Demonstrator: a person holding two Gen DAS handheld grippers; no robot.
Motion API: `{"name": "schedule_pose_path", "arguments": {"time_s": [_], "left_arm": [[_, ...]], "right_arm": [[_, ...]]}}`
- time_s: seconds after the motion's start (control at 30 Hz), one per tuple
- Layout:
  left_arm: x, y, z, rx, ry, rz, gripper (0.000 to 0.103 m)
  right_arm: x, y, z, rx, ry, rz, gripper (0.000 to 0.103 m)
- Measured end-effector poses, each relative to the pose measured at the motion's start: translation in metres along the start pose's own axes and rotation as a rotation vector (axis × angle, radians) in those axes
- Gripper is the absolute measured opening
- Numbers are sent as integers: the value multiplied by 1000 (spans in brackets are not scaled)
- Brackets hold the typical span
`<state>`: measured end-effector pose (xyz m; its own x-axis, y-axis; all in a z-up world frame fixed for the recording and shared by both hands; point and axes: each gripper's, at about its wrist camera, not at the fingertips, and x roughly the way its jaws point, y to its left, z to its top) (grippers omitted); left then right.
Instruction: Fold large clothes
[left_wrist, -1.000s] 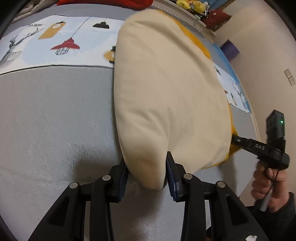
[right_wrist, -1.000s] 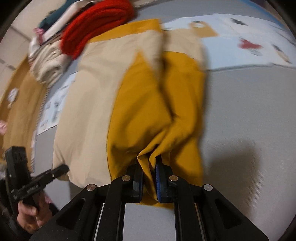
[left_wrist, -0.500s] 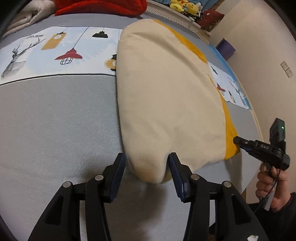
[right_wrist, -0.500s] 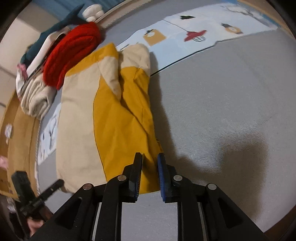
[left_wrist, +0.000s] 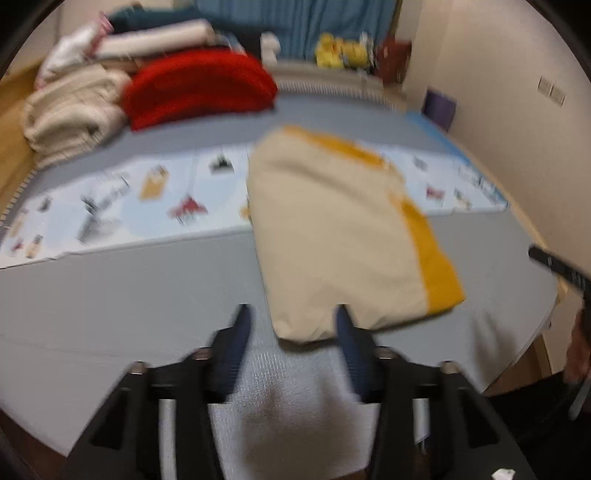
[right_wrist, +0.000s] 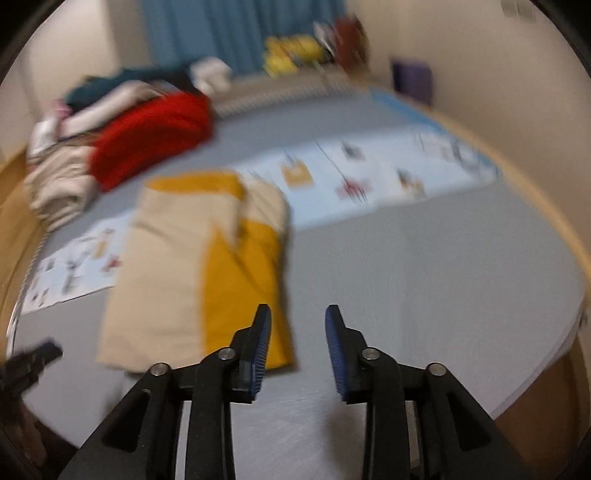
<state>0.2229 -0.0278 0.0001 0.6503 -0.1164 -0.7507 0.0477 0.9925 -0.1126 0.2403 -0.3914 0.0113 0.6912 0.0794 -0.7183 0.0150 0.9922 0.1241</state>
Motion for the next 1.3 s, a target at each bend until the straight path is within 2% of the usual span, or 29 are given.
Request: {"name": "schedule_pose_path", "arguments": {"time_s": [0.03, 0.1, 0.2, 0.23, 0.37, 0.47, 0.57, 0.7, 0.87, 1.3], "left_arm": [[-11, -3, 0, -5, -23, 3, 64], [-44, -14, -8, -13, -73, 8, 71], [-73, -27, -24, -30, -116, 18, 89], [-78, -31, -30, -34, -123, 19, 93], [-86, -43, -59, -26, -149, 30, 95], [-74, -43, -74, -47, -117, 9, 95], [-67, -43, -74, -68, -98, 8, 95], [-60, -46, -74, -32, -96, 19, 95], [-49, -43, -76, -81, -52, 7, 95], [-42, -55, -78, -69, -54, 24, 95]], "right_arm": [[-23, 11, -7, -36, -51, 9, 46], [-52, 31, -20, -84, -109, 21, 64], [-88, 57, -44, -120, -151, 36, 70], [-97, 62, -52, -122, -152, 44, 71], [-121, 77, -82, -114, -129, 60, 74], [-118, 85, -94, -135, -95, 60, 74], [-113, 90, -96, -168, -97, 40, 74], [-97, 91, -93, -136, -67, 28, 74], [-86, 95, -87, -124, -55, 43, 74], [-67, 111, -93, -184, -29, 47, 74]]}}
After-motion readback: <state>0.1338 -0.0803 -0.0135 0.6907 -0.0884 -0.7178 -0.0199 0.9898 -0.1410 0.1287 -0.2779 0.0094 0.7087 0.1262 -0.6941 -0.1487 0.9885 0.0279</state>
